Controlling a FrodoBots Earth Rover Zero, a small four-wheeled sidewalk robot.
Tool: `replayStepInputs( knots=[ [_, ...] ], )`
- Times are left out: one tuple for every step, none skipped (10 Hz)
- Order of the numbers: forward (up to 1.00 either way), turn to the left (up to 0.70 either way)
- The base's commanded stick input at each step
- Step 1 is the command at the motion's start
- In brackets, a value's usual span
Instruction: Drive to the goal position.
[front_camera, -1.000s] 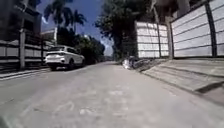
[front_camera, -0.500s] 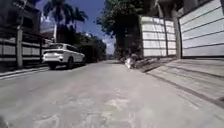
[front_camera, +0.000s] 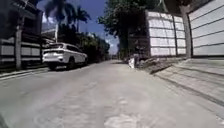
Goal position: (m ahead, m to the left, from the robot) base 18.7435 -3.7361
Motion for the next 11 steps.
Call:
replayStepInputs(
  knots=[
    [0.85, 0.0],
    [0.85, 0.0],
    [0.85, 0.01],
    [0.85, 0.02],
    [0.85, 0.0],
    [0.85, 0.0],
    [0.85, 0.04],
    [0.85, 0.08],
    [0.85, 0.03],
    [0.85, 0.08],
    [0.85, 0.15]
  ],
)
